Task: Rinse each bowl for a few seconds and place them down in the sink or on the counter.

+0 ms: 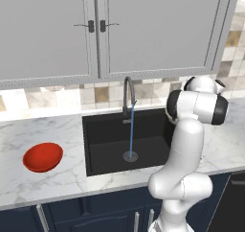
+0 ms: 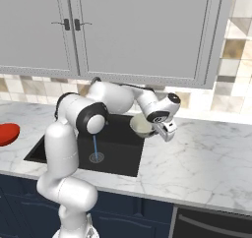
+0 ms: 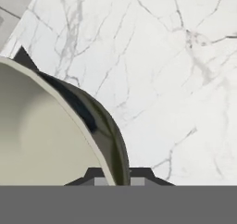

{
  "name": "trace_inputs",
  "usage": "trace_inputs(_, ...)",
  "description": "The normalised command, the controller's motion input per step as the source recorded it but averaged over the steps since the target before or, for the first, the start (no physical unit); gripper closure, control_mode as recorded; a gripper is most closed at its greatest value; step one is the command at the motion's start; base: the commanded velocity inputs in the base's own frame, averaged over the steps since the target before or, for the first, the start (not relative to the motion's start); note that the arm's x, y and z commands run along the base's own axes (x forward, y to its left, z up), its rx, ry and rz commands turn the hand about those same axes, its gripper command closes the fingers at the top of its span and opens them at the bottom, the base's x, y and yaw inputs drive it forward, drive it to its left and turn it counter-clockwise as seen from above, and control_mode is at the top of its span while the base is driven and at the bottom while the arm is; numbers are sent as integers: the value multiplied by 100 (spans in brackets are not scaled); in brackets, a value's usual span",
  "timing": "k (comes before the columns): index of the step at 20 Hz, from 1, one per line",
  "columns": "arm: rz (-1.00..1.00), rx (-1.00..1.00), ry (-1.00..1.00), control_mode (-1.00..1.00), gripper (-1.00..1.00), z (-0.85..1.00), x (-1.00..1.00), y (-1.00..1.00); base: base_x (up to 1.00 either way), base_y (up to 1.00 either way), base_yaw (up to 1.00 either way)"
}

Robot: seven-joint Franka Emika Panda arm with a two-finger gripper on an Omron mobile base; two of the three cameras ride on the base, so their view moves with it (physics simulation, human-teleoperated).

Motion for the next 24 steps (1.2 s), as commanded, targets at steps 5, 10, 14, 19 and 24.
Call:
trace_inputs(5,-14,0,-2,-100,100,-2,-13,-23,0,0,0)
trace_inputs(10,-11,0,-2,-100,100,-9,-17,-17,0,0,0)
trace_inputs(14,-11,0,0,-100,100,-14,-13,-8,0,0,0)
trace_inputs(19,-10,0,0,-100,100,-15,-2,0,0,0,0)
trace_inputs(24,-10,0,0,-100,100,-14,0,-6,0,0,0)
